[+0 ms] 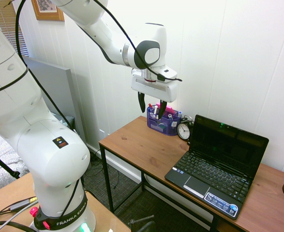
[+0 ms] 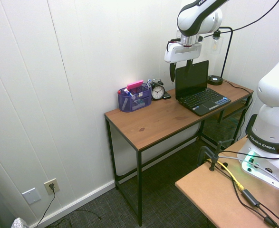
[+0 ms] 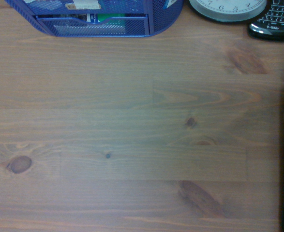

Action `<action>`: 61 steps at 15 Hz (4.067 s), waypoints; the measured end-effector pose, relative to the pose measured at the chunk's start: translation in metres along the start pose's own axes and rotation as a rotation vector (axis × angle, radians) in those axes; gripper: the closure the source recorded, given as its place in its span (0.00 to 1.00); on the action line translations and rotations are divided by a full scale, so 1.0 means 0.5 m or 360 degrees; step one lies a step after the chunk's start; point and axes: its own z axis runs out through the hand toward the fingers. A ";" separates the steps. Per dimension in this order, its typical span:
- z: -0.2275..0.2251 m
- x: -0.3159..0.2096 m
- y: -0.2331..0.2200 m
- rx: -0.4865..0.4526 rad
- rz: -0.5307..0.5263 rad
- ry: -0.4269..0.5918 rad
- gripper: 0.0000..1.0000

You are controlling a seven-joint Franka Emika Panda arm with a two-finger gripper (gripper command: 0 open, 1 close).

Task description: Close the laptop lid

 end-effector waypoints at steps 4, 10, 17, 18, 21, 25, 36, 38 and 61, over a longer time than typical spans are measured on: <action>-0.013 0.010 -0.003 0.0000 0.0030 0.0028 0.00; -0.093 0.167 0.011 0.0082 0.0154 0.0252 0.00; -0.126 0.409 0.007 0.0166 0.0332 0.0425 0.00; -0.112 0.437 0.009 0.0162 0.0362 0.0420 0.00; -0.064 0.516 0.033 0.0157 0.0473 0.0392 0.00; -0.022 0.581 0.058 0.0153 0.0531 0.0346 1.00; 0.043 0.622 0.111 0.0105 0.0602 0.0264 1.00; 0.063 0.622 0.116 0.0091 0.0605 0.0243 1.00; 0.203 0.455 0.365 -0.0032 0.0738 0.0090 1.00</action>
